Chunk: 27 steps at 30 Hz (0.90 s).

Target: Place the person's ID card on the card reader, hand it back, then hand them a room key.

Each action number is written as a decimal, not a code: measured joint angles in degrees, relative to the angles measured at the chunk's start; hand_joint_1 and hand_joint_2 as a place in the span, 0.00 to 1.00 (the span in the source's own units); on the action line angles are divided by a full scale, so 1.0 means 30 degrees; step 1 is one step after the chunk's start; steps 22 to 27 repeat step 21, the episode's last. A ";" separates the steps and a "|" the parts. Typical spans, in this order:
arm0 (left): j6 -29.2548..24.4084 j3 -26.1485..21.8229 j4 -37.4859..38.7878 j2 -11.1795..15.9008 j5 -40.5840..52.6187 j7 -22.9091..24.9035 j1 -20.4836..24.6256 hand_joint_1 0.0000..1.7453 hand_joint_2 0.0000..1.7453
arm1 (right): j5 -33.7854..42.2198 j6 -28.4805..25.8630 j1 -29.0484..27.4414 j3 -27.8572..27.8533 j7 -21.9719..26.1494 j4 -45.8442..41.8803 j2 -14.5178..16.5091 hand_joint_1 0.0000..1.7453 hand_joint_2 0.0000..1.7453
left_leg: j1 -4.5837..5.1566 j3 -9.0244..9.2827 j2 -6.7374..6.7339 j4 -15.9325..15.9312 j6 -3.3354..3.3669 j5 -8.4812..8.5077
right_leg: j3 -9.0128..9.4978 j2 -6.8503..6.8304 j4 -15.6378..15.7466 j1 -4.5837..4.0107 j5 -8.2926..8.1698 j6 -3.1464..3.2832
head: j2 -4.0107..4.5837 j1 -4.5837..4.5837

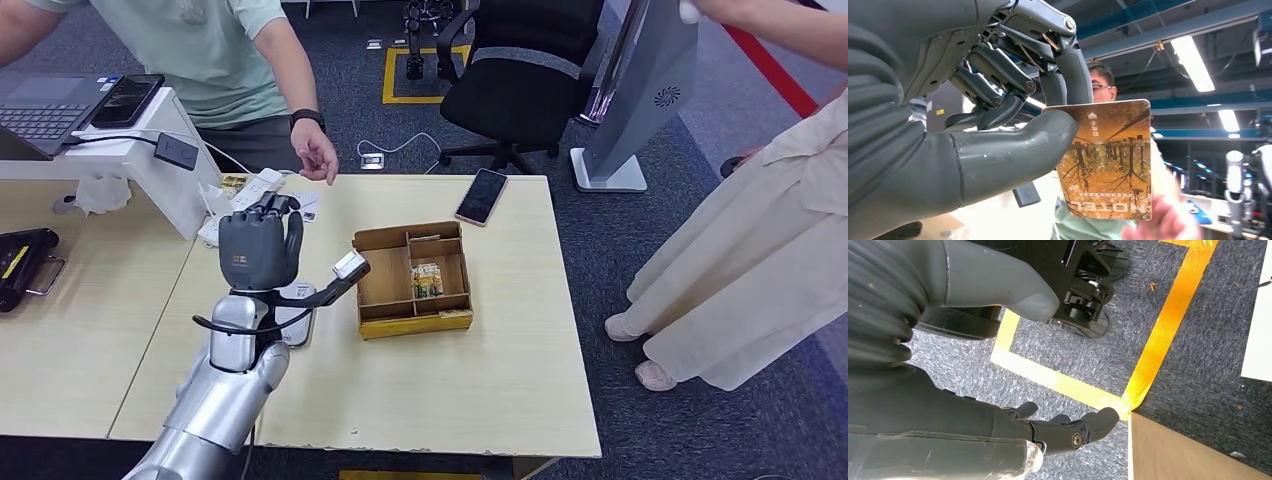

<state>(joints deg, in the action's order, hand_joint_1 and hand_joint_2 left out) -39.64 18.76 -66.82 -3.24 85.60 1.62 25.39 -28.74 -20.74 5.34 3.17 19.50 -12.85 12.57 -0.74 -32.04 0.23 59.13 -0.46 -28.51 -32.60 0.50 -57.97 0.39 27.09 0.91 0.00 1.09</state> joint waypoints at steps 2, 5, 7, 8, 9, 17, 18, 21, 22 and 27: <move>0.0000 -0.0281 0.0281 0.0139 -0.0012 0.0195 0.0180 1.00 1.00 | 0.0000 -0.0009 -0.0004 0.0000 -0.0013 0.0000 0.0000 0.00 1.00 | 0.0000 0.0001 -0.0001 0.0000 0.0000 0.0000 | -0.0001 0.0003 0.0000 0.0000 0.0000 0.0001 | 0.0000 0.0002; -0.0004 -0.0715 0.0563 0.0297 -0.0076 0.0305 0.0301 1.00 1.00 | -0.0002 -0.0024 -0.0007 0.0000 -0.0033 0.0000 0.0000 0.00 1.00 | -0.0001 0.0001 -0.0002 0.0000 0.0000 0.0000 | -0.0002 0.0003 0.0000 0.0000 0.0001 0.0002 | 0.0000 0.0002; -0.0004 -0.0973 0.0734 0.0379 -0.0058 0.0325 0.0346 1.00 1.00 | -0.0005 -0.0025 -0.0008 0.0000 -0.0046 0.0000 0.0000 0.00 1.00 | -0.0001 0.0000 -0.0002 0.0000 0.0000 0.0000 | -0.0003 0.0003 0.0000 -0.0001 0.0001 0.0002 | 0.0000 0.0002; -0.0004 -0.1079 0.0817 0.0414 -0.0040 0.0327 0.0366 1.00 1.00 | -0.0007 -0.0025 -0.0009 0.0000 -0.0051 0.0000 0.0000 0.00 1.00 | -0.0001 0.0000 -0.0002 0.0000 0.0000 0.0000 | -0.0003 0.0002 0.0000 -0.0001 0.0001 0.0002 | 0.0000 0.0000; -0.0004 -0.1170 0.0889 0.0443 -0.0013 0.0327 0.0383 1.00 1.00 | -0.0007 -0.0025 -0.0008 0.0000 -0.0056 0.0000 0.0000 0.00 1.00 | -0.0001 -0.0001 -0.0002 0.0000 0.0000 0.0000 | -0.0003 0.0002 0.0000 -0.0001 0.0001 0.0002 | 0.0002 0.0000; -0.0004 -0.1565 0.1115 0.0494 0.0139 0.0410 0.0567 1.00 1.00 | -0.0007 -0.0024 -0.0002 -0.0009 -0.0100 0.0000 0.0000 0.00 1.00 | 0.0001 0.0000 -0.0001 0.0000 0.0000 0.0000 | -0.0002 0.0000 0.0000 0.0000 -0.0001 0.0000 | 0.0000 -0.0005; -0.0004 -0.1580 0.1139 0.0490 0.0120 0.0425 0.0605 1.00 1.00 | -0.0007 -0.0025 -0.0001 -0.0013 -0.0106 0.0000 0.0000 0.00 1.00 | 0.0001 0.0000 -0.0001 0.0001 0.0000 0.0000 | -0.0002 0.0001 0.0000 0.0000 -0.0002 0.0000 | 0.0000 -0.0005; -0.0004 -0.1664 0.1183 0.0451 -0.0061 0.0332 0.0714 1.00 1.00 | -0.0007 -0.0031 0.0000 -0.0022 -0.0111 0.0000 0.0000 0.00 1.00 | 0.0001 0.0003 -0.0001 0.0001 0.0000 0.0001 | -0.0002 0.0003 0.0000 0.0000 -0.0004 0.0000 | 0.0000 0.0000; -0.0004 -0.1664 0.1183 0.0451 -0.0061 0.0332 0.0714 1.00 1.00 | -0.0007 -0.0031 0.0000 -0.0022 -0.0111 0.0000 0.0000 0.00 1.00 | 0.0001 0.0003 -0.0001 0.0001 0.0000 0.0001 | -0.0002 0.0003 0.0000 0.0000 -0.0004 0.0000 | 0.0000 0.0000; -0.0004 -0.1664 0.1183 0.0451 -0.0061 0.0332 0.0714 1.00 1.00 | -0.0007 -0.0031 0.0000 -0.0022 -0.0111 0.0000 0.0000 0.00 1.00 | 0.0001 0.0003 -0.0001 0.0001 0.0000 0.0001 | -0.0002 0.0003 0.0000 0.0000 -0.0004 0.0000 | 0.0000 0.0000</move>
